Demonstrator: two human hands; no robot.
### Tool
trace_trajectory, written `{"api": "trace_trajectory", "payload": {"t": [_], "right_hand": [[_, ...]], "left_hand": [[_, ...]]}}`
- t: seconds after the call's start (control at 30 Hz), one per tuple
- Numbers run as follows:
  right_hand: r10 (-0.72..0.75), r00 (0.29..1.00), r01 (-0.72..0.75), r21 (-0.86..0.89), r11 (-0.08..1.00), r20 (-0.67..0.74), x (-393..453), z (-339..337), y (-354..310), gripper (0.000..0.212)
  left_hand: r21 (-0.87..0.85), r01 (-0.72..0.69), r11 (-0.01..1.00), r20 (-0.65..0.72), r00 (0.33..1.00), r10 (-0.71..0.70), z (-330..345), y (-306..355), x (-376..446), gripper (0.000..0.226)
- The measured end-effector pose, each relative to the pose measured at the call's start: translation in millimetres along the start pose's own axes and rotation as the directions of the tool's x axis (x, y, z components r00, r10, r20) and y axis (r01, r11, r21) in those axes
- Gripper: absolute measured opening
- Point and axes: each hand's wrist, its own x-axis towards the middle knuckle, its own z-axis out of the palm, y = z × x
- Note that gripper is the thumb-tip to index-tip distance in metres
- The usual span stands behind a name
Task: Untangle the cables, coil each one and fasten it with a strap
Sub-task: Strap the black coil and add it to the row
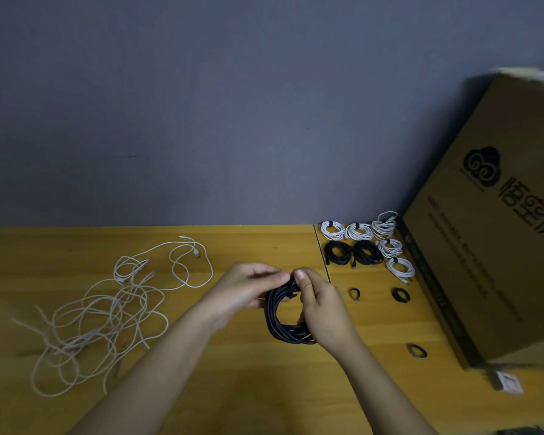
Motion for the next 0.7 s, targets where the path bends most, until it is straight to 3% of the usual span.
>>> {"api": "trace_trajectory", "payload": {"t": [0.3, 0.53, 0.6, 0.7], "right_hand": [[0.004, 1.000, -0.004, -0.032, 0.999, 0.004, 1.9, 0.4, -3.1, 0.041], [0.020, 0.992, -0.030, 0.082, 0.996, 0.121, 11.2, -7.1, -6.3, 0.034], [-0.046, 0.992, 0.041, 0.047, 0.998, 0.116, 9.6, -7.4, -2.5, 0.041], [-0.264, 0.964, 0.258, -0.146, 0.955, -0.026, 7.5, -8.0, -2.0, 0.030]], "left_hand": [[0.065, -0.029, 0.997, -0.025, 0.999, 0.031, 1.9, 3.2, 0.0, 0.019], [0.078, -0.110, 0.991, -0.083, 0.990, 0.117, -1.2, 6.3, 5.8, 0.017], [0.040, -0.115, 0.993, -0.113, 0.986, 0.119, -1.7, 6.6, 7.6, 0.018], [0.009, -0.119, 0.993, -0.142, 0.983, 0.119, -2.9, 7.4, 9.2, 0.016]]}}
